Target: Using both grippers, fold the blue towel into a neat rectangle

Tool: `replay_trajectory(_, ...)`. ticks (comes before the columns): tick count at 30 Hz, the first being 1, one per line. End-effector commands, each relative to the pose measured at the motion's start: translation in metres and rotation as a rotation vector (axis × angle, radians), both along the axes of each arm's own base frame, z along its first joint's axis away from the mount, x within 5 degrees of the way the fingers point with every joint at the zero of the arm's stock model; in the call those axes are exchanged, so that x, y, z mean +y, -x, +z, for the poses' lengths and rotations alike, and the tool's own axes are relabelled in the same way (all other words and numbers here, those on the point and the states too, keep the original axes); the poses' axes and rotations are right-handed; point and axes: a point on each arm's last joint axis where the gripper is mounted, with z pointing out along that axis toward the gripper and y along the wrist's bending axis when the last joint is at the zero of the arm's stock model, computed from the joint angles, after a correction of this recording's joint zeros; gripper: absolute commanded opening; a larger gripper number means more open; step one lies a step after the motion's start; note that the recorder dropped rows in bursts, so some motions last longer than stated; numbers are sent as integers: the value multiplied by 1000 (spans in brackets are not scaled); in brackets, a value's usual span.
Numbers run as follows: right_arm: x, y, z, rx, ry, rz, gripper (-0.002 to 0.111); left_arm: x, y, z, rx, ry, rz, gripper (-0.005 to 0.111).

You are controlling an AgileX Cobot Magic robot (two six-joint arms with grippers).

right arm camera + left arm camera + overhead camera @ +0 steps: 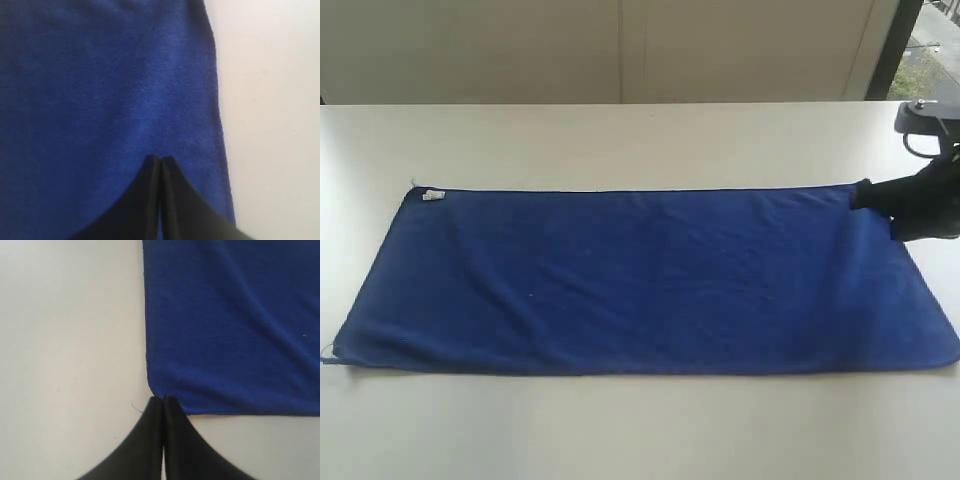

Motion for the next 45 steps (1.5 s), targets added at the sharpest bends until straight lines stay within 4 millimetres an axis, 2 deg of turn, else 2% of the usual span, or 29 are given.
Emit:
replay_trajectory(1,-3,-10,-26,12,7,2,0,-1,9,0,10,8,-5,0)
replay_trajectory(9,-6,-26,-49,74,2,23,0,-1,6,2,-29,4,4,0)
replay_trajectory(19,-8,-27,-79,151,15,48,0,-1,5,2,-30,4,4,0)
replay_trajectory(30,-29,-21,-80,173,41,-18,0,-1,5,2,-30,4,4,0)
replay_trajectory(36,-30,-21,-80,173,41,-22,0,-1,5,2,-30,4,4,0)
replay_trajectory(40,-31,-22,-66,135,50,-23,0,-1,5,2,-30,4,4,0)
replay_trajectory(45,-30,-23,-25,68,55,-37,0,-1,5,2,-31,3,2,0)
